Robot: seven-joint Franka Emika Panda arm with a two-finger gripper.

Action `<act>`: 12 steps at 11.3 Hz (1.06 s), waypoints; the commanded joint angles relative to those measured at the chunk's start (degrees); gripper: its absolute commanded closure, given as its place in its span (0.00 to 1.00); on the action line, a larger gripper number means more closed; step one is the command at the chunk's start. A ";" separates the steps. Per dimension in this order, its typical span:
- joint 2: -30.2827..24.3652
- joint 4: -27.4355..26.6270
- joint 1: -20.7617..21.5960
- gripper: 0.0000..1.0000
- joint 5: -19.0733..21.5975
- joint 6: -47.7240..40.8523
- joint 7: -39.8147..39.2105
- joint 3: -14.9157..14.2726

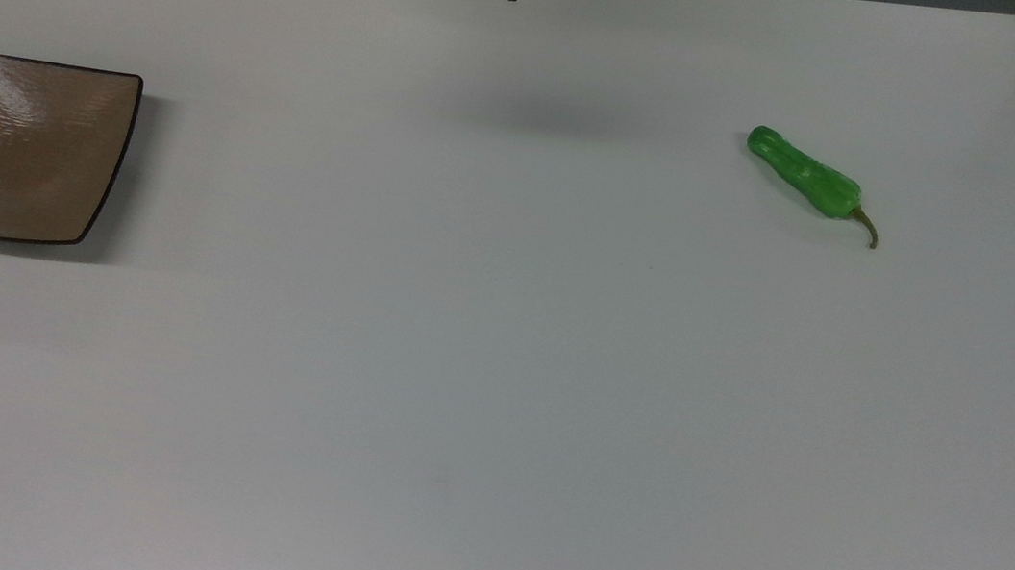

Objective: Chili peppers are placed on a ceramic plate

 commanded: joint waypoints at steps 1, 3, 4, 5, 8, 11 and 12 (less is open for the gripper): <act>-0.65 -0.91 -0.59 0.00 -3.60 1.09 -1.07 0.67; -0.66 -0.91 -0.59 0.00 -3.72 1.17 -1.07 0.67; -0.66 -0.91 -0.59 0.00 -3.81 1.17 -1.07 0.67; -0.57 -0.91 -0.59 0.00 -3.81 1.17 -1.07 0.67; -0.48 -1.44 -0.50 0.00 -3.64 1.44 -1.07 0.76; -0.48 -4.24 1.43 0.00 -3.64 2.93 -1.07 1.02; -0.48 -5.47 2.13 0.00 -3.55 5.46 -0.46 1.11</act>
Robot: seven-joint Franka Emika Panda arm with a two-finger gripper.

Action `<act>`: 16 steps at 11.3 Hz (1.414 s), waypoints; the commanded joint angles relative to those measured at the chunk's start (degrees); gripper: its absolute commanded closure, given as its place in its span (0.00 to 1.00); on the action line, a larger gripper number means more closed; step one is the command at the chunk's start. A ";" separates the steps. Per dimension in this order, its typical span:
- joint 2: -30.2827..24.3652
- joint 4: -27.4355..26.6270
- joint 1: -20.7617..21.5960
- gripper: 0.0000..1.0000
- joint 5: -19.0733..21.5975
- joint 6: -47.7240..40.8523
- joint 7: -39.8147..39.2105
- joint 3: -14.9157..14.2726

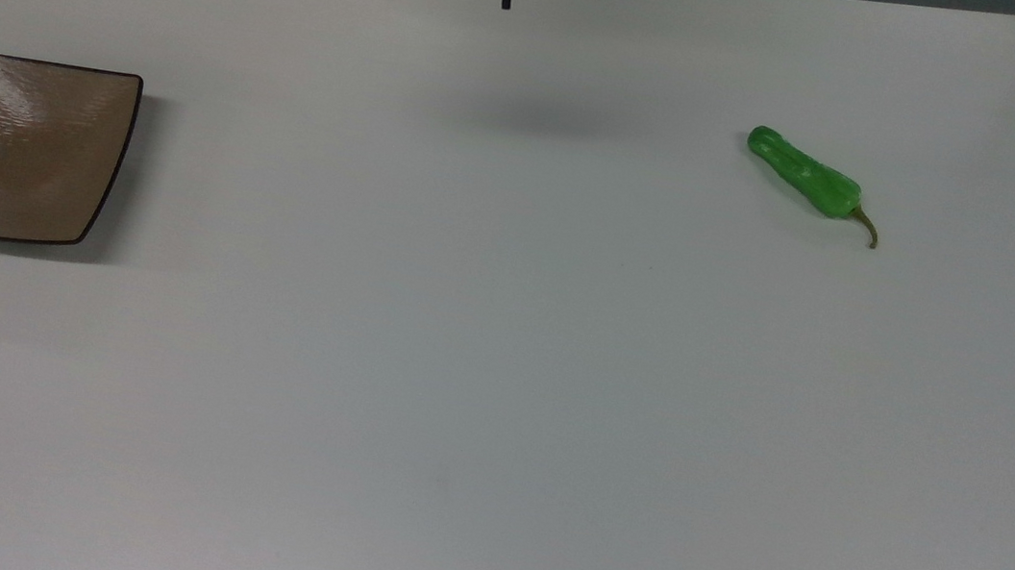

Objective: Chili peppers are placed on a ceramic plate

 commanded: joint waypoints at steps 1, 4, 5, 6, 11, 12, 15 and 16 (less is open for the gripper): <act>-0.60 -4.43 1.67 0.00 -0.14 6.76 0.20 1.17; 0.63 -4.69 1.67 0.00 2.40 10.28 0.20 4.23; 0.81 -4.70 1.67 0.00 3.37 10.29 0.20 6.08; 1.77 -4.43 1.67 0.00 3.47 10.64 0.20 8.62; 4.31 -6.63 9.12 0.00 4.43 15.56 -0.50 12.51; 5.89 -6.72 10.97 0.00 4.96 16.17 -0.50 13.12; 10.81 -8.90 15.37 0.00 4.96 23.09 -0.85 13.57; 12.74 -9.00 15.47 0.00 4.53 24.69 -1.90 15.14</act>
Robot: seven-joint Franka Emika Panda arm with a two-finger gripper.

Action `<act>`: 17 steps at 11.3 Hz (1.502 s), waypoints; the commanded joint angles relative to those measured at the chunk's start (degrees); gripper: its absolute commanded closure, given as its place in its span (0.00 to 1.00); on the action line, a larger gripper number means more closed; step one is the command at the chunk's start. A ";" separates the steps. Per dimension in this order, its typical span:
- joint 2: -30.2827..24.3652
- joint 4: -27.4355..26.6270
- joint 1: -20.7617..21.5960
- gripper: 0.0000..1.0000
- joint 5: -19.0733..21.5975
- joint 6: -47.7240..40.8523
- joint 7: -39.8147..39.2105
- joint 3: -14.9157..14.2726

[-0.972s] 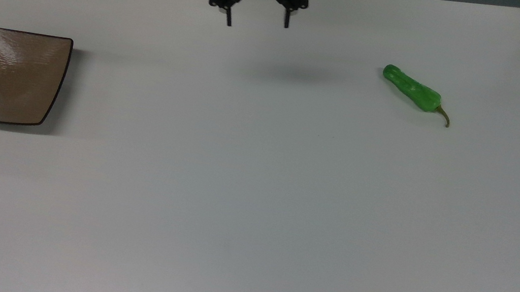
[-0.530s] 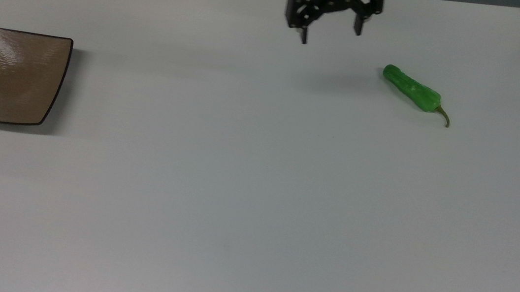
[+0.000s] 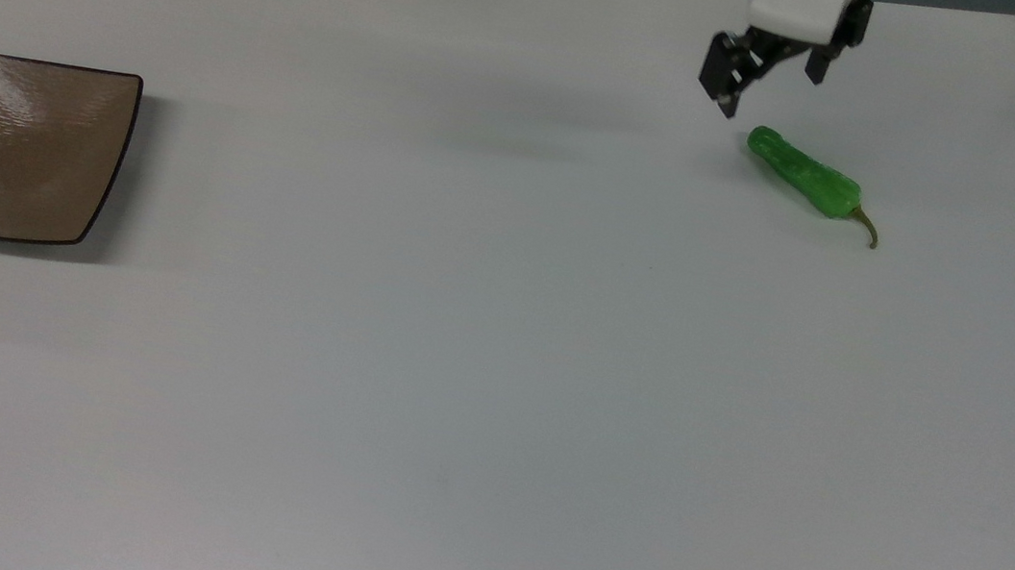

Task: Chili peppers are placed on a ceramic plate
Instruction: 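Move the open gripper over the green chili pepper and lower it, then close the gripper around the green chili pepper's body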

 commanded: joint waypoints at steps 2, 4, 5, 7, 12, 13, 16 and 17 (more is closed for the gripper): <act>5.07 -1.81 1.60 0.00 0.26 6.33 -7.28 1.80; 6.82 -2.33 3.45 0.00 -0.26 7.82 -8.63 1.80; 7.70 -2.34 4.07 0.00 -0.44 8.70 -8.28 1.80; 10.25 -1.64 5.56 0.00 -0.70 10.46 -7.76 1.80; 16.05 0.29 7.59 0.00 -8.78 14.95 0.95 1.80; 16.76 0.74 8.02 0.00 -9.75 14.95 1.12 1.80; 16.85 1.00 8.12 0.64 -9.85 14.95 3.05 1.80; 16.85 1.00 8.03 0.69 -9.85 14.95 3.06 1.80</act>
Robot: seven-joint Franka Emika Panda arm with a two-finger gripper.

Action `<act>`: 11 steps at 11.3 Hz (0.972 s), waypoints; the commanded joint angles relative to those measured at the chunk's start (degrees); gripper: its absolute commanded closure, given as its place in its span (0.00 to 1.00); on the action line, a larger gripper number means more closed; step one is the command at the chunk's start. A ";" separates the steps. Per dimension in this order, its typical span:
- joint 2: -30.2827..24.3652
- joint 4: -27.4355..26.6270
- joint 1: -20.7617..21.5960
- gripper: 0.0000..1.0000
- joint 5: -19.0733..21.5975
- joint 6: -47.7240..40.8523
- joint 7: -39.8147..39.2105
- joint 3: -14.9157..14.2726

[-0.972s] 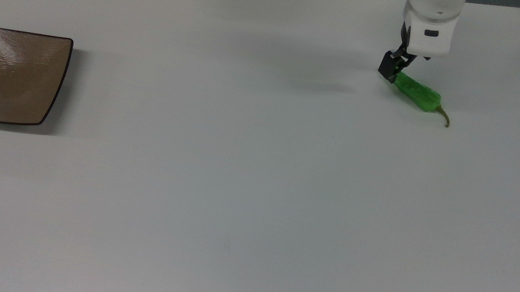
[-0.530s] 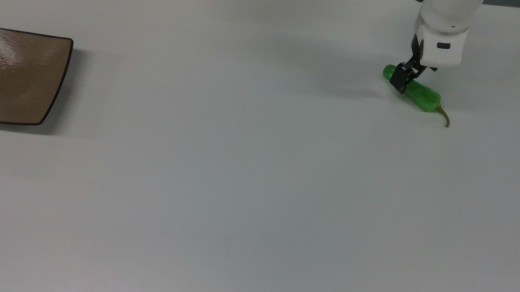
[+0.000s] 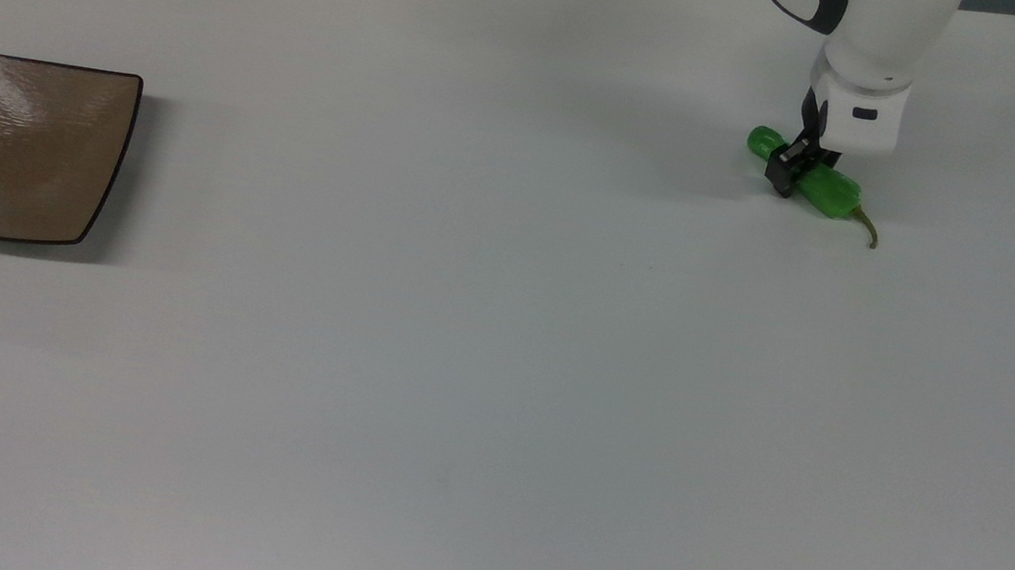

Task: Chili peppers are placed on a ceramic plate
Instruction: 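Close the gripper around the green chili pepper's body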

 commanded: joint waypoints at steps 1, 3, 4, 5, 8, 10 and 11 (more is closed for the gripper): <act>0.21 0.82 0.54 0.69 -1.16 0.71 2.09 -0.29; -0.14 0.91 0.37 0.69 -1.07 0.71 2.17 -0.29; -0.92 1.87 0.10 0.69 -0.99 0.62 2.44 -0.29; -1.45 2.05 -0.07 0.69 -0.73 0.36 2.44 -0.29; -5.05 1.70 -2.79 0.69 -0.37 -3.04 1.57 -0.29; -8.03 2.05 -4.90 0.69 -1.16 -9.37 -2.72 -0.81; -9.53 2.05 -5.78 0.69 -1.16 -12.44 -5.88 -2.12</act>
